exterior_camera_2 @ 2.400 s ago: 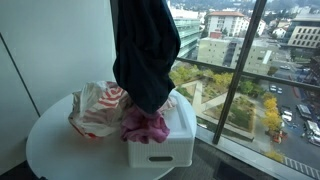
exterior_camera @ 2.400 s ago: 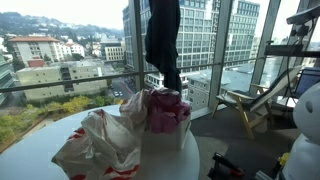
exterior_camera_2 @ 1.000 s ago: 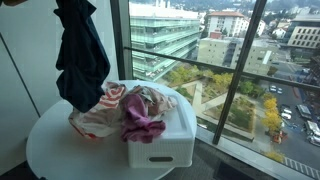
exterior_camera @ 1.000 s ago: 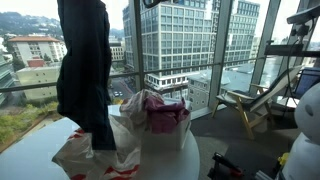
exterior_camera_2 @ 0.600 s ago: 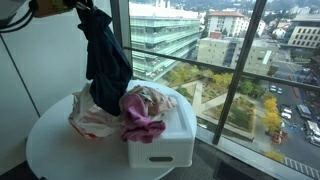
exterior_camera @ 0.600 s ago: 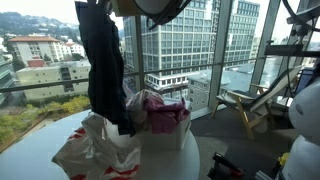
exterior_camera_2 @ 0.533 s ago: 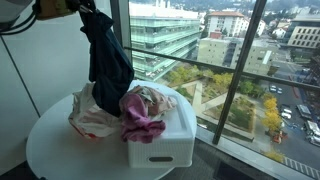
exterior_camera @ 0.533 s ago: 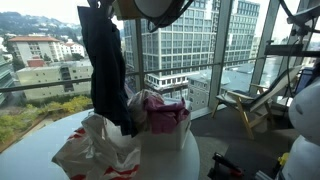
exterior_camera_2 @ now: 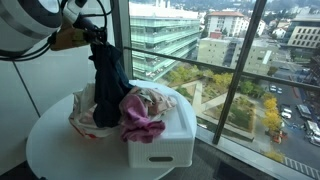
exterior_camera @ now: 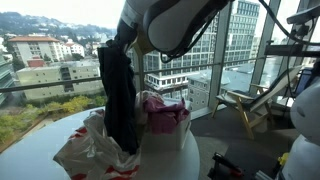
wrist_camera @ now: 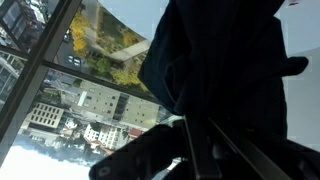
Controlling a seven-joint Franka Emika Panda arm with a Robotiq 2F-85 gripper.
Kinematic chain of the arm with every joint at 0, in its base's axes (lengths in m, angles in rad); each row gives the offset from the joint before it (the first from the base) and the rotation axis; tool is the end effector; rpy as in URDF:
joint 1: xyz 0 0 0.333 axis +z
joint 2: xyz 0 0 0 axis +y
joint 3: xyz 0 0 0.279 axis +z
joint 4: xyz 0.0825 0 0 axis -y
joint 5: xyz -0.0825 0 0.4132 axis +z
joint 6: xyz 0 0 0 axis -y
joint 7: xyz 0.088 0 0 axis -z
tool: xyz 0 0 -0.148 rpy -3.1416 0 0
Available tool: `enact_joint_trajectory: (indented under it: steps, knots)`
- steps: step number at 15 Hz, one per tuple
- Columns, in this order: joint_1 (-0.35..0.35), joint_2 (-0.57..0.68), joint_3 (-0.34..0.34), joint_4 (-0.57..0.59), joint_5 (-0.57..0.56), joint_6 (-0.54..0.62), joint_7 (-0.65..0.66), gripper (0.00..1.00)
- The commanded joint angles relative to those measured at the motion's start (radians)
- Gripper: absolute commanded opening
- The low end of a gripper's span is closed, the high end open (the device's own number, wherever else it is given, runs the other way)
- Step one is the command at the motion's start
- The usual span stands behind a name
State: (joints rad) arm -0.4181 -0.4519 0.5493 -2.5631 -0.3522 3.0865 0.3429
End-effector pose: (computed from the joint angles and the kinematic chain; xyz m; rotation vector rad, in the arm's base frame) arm 0.5192 0.0941 0.4239 2.6280 0.2624 1.3201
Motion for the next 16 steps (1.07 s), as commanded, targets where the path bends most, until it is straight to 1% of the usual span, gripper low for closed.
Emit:
enact_joint_trajectory:
  steps: [1,2,5,6,8,12,15,16]
  knots:
    - [0.089,0.06,-0.066,-0.018,-0.003,0.008,-0.096,0.04]
    - [0.12,0.094,-0.08,-0.028,-0.002,0.016,-0.128,0.02]
    - [0.281,0.214,-0.164,-0.044,0.047,0.017,-0.228,0.02]
    - [0.305,0.24,-0.175,-0.044,0.048,0.0,-0.254,0.02]
    - [0.283,0.278,-0.175,-0.038,0.014,-0.04,-0.275,0.02]
    - [0.198,0.323,-0.185,-0.015,-0.058,-0.12,-0.285,0.02]
    - [0.166,0.368,-0.188,0.014,-0.123,-0.21,-0.313,0.02]
    - [0.166,0.389,-0.184,0.027,-0.141,-0.237,-0.326,0.02]
